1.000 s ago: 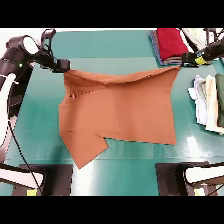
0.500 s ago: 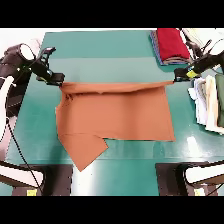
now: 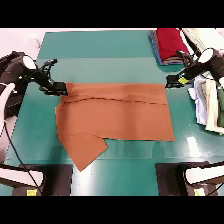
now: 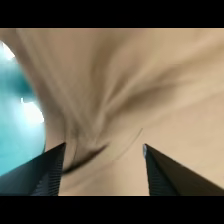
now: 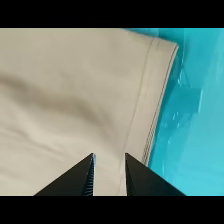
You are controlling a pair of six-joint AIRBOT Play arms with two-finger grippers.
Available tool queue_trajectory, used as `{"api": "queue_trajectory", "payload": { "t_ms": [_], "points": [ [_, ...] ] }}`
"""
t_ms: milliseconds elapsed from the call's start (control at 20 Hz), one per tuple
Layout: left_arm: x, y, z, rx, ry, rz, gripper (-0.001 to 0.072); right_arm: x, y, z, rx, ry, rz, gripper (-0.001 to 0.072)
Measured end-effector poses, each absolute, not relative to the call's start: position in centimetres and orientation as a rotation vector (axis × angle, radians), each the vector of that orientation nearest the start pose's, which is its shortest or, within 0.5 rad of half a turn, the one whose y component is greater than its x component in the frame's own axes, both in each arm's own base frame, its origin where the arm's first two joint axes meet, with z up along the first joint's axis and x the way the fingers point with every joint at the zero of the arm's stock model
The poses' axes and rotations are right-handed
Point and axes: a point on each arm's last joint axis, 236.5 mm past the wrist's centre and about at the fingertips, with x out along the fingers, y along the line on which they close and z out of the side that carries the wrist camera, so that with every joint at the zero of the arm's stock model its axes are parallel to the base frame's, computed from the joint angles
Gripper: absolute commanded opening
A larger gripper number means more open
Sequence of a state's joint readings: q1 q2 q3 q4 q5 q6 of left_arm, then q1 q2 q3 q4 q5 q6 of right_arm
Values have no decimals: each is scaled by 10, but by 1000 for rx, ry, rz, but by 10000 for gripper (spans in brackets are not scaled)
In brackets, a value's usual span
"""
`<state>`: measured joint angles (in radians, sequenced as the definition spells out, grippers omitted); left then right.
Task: Fold the shirts.
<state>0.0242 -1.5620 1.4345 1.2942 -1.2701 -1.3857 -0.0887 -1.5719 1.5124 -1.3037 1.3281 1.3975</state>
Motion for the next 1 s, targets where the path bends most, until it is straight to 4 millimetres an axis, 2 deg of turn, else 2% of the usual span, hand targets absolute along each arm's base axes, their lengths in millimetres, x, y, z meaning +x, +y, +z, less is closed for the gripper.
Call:
{"api": "queue_trajectory", "payload": {
  "t_ms": [100, 150, 200, 300, 450, 600, 700, 800, 1000],
  "points": [
    [417, -44, 5, -130, 1353, -246, 551, 427, 15, 20, 157, 1340, 199, 243],
    [406, -40, 10, -142, 1354, -231, 551, 417, 12, 25, 162, 1340, 194, 311],
    [393, -38, 12, -156, 1361, -218, 551, 407, 10, 30, 168, 1334, 189, 379],
    [355, -38, 9, -189, 1399, -194, 550, 388, 8, 36, 171, 1321, 179, 389],
    [290, -41, -12, -250, 1477, -148, 550, 365, 10, 40, 176, 1293, 170, 388],
    [232, -45, -41, -302, 1566, -109, 550, 353, 14, 43, 189, 1264, 172, 386],
    [205, -50, -57, -338, 1614, -99, 550, 351, 17, 45, 200, 1244, 176, 386],
    [190, -59, -68, -385, 1633, -107, 551, 351, 20, 47, 214, 1227, 184, 386],
    [188, -83, -77, -502, 1595, -155, 549, 351, 24, 50, 231, 1213, 193, 386]
  ]
}}
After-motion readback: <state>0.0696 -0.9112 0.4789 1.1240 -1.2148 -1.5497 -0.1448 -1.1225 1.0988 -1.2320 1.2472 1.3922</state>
